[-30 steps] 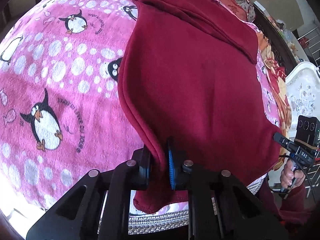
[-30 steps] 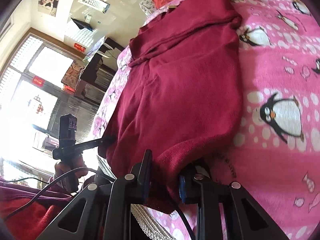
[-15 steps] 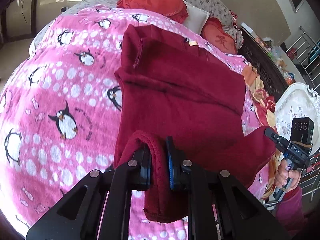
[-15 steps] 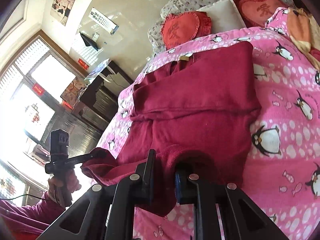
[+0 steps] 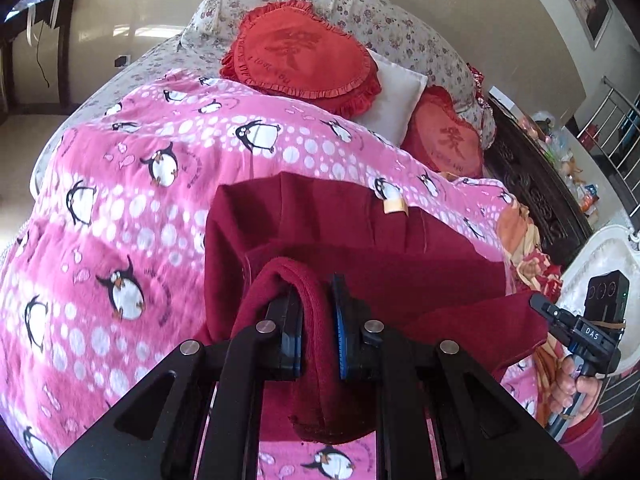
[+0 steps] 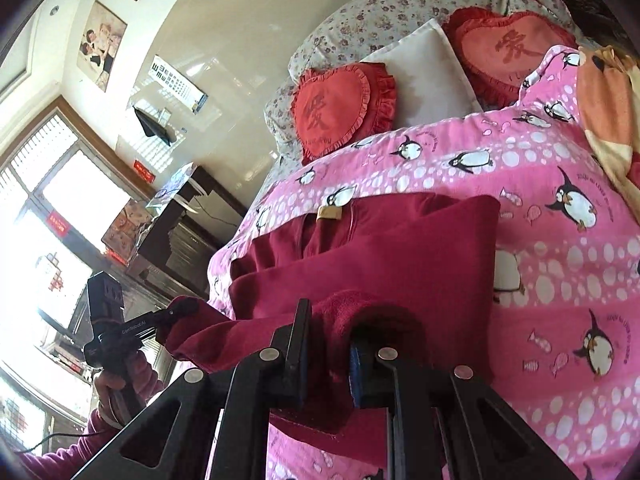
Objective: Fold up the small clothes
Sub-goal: 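Lift the hem with both grippers and fold it over toward the collar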
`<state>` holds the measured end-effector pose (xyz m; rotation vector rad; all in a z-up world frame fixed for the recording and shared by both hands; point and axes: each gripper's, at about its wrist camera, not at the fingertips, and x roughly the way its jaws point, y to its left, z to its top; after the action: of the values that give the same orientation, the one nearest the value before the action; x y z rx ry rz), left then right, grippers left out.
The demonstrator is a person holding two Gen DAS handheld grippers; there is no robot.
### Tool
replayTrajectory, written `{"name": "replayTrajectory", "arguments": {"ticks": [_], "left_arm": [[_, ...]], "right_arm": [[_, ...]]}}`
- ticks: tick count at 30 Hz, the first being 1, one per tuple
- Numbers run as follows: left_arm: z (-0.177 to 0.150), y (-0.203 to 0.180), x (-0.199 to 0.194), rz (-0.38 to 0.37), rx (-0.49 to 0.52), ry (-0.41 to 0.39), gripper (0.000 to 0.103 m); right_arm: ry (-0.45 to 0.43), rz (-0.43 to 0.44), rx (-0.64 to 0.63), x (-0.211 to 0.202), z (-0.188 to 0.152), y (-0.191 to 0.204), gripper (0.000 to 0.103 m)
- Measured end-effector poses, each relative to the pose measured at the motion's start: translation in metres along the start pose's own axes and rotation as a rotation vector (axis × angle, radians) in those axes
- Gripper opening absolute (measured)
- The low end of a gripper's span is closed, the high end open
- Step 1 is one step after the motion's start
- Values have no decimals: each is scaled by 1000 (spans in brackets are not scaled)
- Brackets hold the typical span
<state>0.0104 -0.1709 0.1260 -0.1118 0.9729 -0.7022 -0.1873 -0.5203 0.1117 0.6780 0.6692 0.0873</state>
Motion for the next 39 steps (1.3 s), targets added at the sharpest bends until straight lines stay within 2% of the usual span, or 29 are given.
{"name": "replayTrajectory", "arguments": {"ticks": [4,7,9,12,15,16,18,19,21,24,26,28,30,33,37,39], "left_arm": [[23,4,24,30,1,1,8],[33,7,40,50,-3,0,8],[39,8,50,49,3,7,8],[48,14,61,53,-10,36,9],[54,17,62,26,-5,62,13],[55,16,59,23,4,65,16],[58,13,57,13,19,67,21],[59,12,56,11,22,67,25],[61,10,54,7,22,78,29],[62,9,47,-7,21,57,41],[64,11,39,15,2,-7,78],[67,17,31,11,-40,-66,81],[70,17,27,9,-38,-65,81],[70,12,26,32,-11,-74,81],[65,0,37,37,13,-62,81],[63,-1,50,54,-2,-39,81]], "right_arm": [[18,-38,12,26,32,-15,15],[14,-64,70,45,48,-33,15],[2,-46,143,52,57,-49,14],[48,-25,236,63,67,-67,20],[11,25,258,48,72,-73,24],[-3,30,256,42,73,-72,26],[-81,1,239,20,77,-72,45],[-114,-12,234,12,78,-72,48],[-159,-2,229,-7,79,-71,48],[-139,-24,118,-14,71,-48,48],[-113,-60,0,-7,61,-23,46],[-88,-36,-84,3,48,-4,44],[-49,-24,-131,20,40,6,44],[8,-137,-165,59,43,5,44],[-10,-256,-148,100,69,-10,44],[47,-315,-93,127,80,-29,44]]}}
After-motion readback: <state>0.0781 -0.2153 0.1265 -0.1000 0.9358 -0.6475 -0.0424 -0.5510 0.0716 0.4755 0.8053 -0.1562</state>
